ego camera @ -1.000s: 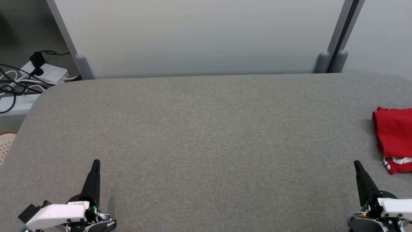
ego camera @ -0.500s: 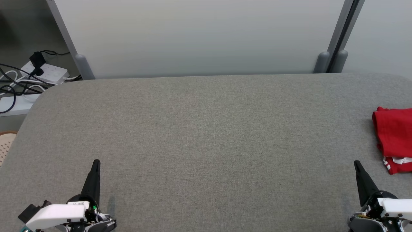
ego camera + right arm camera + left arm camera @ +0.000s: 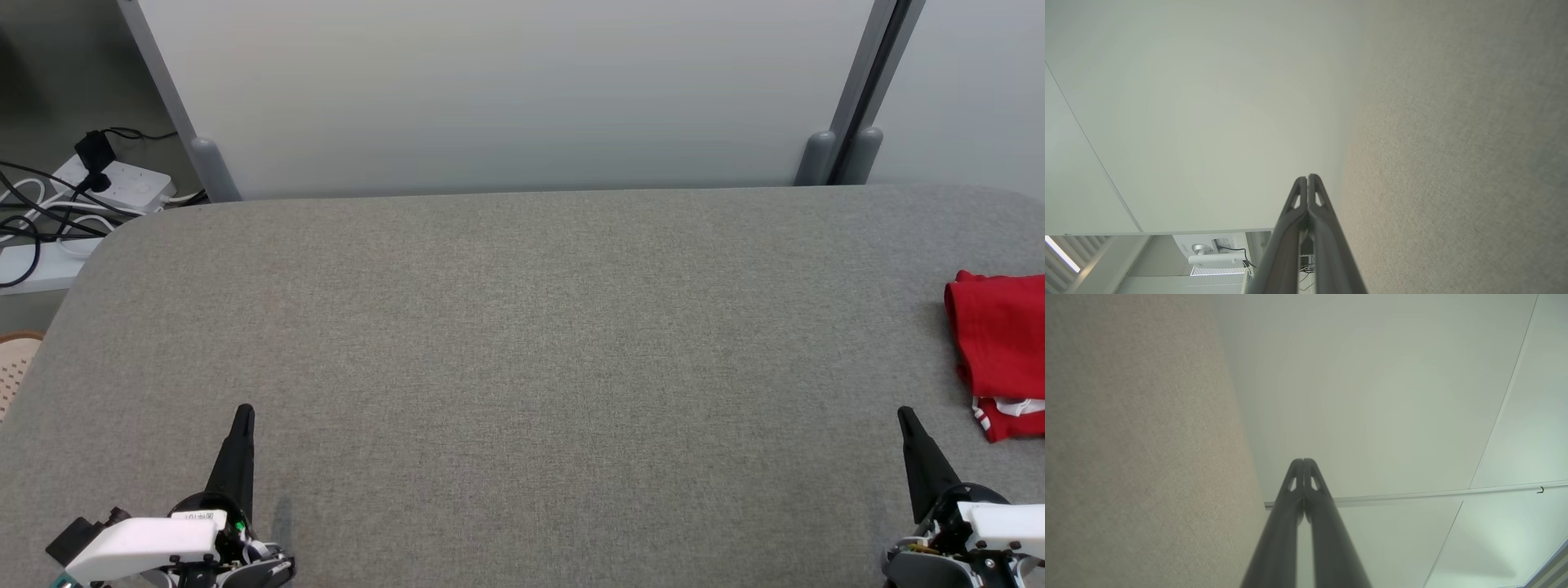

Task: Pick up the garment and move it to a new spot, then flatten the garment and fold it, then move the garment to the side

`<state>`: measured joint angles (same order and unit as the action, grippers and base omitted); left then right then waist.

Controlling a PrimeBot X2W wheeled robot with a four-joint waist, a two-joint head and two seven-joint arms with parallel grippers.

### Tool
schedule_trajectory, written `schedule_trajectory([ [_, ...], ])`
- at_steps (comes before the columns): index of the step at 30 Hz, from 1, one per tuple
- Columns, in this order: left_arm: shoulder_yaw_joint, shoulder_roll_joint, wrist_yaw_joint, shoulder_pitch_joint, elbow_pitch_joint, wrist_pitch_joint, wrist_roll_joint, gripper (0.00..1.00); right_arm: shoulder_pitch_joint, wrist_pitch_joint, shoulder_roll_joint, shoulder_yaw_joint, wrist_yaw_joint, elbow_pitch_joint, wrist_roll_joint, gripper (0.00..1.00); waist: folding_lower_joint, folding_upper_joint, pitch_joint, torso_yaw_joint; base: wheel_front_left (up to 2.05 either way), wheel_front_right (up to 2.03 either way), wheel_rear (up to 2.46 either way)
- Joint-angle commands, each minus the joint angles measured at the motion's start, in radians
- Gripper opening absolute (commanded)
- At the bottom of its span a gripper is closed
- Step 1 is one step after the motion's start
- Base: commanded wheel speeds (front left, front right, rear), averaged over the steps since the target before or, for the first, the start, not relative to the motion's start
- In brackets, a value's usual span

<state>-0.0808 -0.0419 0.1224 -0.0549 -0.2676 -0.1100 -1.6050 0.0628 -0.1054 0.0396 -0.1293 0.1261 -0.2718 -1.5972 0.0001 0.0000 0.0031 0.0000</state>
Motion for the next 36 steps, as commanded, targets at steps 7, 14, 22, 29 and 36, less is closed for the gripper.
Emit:
schedule_trajectory([
  [7,-0.033,-0.008,0.008,-0.053,0.022,-0.003,-0.004,0.00,0.045,-0.008,0.011,0.015,0.005,0.027,-0.011,0.00,-0.0001,0.0000,0.000,0.000,0.00,0.00,0.00],
  [14,-0.033,-0.008,0.008,-0.053,0.022,-0.003,-0.004,0.00,0.045,-0.008,0.011,0.015,0.005,0.027,-0.011,0.00,-0.0001,0.0000,0.000,0.000,0.00,0.00,0.00],
  [22,-0.033,-0.008,0.008,-0.053,0.022,-0.003,-0.004,0.00,0.045,-0.008,0.011,0.015,0.005,0.027,-0.011,0.00,-0.0001,0.0000,0.000,0.000,0.00,0.00,0.00],
  [29,-0.033,-0.008,0.008,-0.053,0.022,-0.003,-0.004,0.00,0.045,-0.008,0.011,0.015,0.005,0.027,-0.011,0.00,-0.0001,0.0000,0.000,0.000,0.00,0.00,0.00],
  [36,-0.033,-0.008,0.008,-0.053,0.022,-0.003,-0.004,0.00,0.045,-0.008,0.011,0.015,0.005,0.027,-0.011,0.00,-0.0001,0.0000,0.000,0.000,0.00,0.00,0.00],
])
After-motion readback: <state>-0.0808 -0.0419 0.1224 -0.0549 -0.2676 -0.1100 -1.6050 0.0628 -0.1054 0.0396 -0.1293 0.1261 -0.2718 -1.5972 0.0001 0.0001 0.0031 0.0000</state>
